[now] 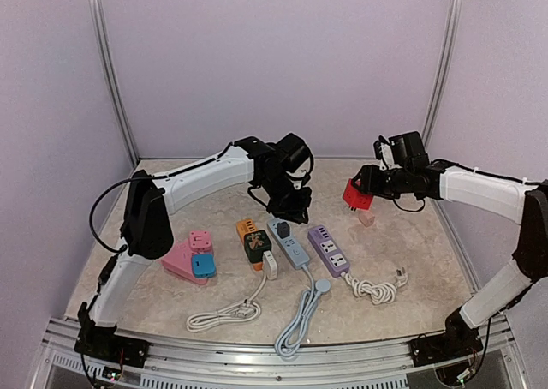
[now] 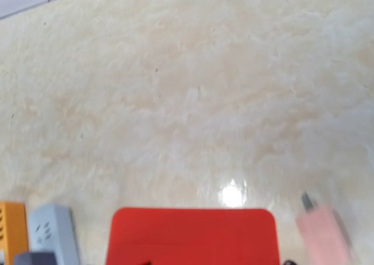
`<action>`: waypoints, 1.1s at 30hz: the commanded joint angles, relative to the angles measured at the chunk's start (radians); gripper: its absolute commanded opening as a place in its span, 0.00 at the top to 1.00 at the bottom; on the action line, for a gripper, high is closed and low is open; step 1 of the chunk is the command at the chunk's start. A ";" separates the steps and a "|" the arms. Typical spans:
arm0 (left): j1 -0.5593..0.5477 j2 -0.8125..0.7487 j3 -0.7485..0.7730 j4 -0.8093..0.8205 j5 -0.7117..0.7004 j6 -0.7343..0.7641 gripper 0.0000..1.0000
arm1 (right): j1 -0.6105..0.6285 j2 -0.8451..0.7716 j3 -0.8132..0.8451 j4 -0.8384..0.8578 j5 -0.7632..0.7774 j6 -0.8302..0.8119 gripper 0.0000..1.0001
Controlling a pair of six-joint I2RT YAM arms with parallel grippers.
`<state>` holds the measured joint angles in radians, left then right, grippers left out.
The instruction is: Pull the plug off the socket
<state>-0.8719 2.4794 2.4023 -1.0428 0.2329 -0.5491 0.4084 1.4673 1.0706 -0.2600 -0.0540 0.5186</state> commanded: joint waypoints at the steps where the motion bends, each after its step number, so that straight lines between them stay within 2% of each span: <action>1: 0.017 -0.202 -0.161 0.039 -0.050 0.030 0.83 | -0.059 0.125 0.041 0.190 -0.125 0.012 0.85; 8: 0.082 -0.479 -0.556 0.139 -0.074 0.004 0.81 | -0.130 0.321 0.128 0.308 -0.213 0.022 0.85; 14: 0.129 -0.630 -0.747 0.189 -0.068 -0.027 0.81 | -0.184 0.447 0.176 0.374 -0.355 0.078 0.84; 18: 0.146 -0.657 -0.785 0.202 -0.044 -0.031 0.81 | -0.205 0.507 0.199 0.396 -0.409 0.113 0.81; 27: 0.146 -0.630 -0.747 0.203 -0.034 -0.030 0.81 | -0.231 0.567 0.212 0.391 -0.436 0.140 0.69; 33: 0.146 -0.615 -0.744 0.212 -0.034 -0.041 0.81 | -0.243 0.566 0.221 0.333 -0.389 0.101 0.51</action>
<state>-0.7296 1.8526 1.6302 -0.8520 0.1944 -0.5789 0.1844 2.0197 1.2606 0.1005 -0.4637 0.6449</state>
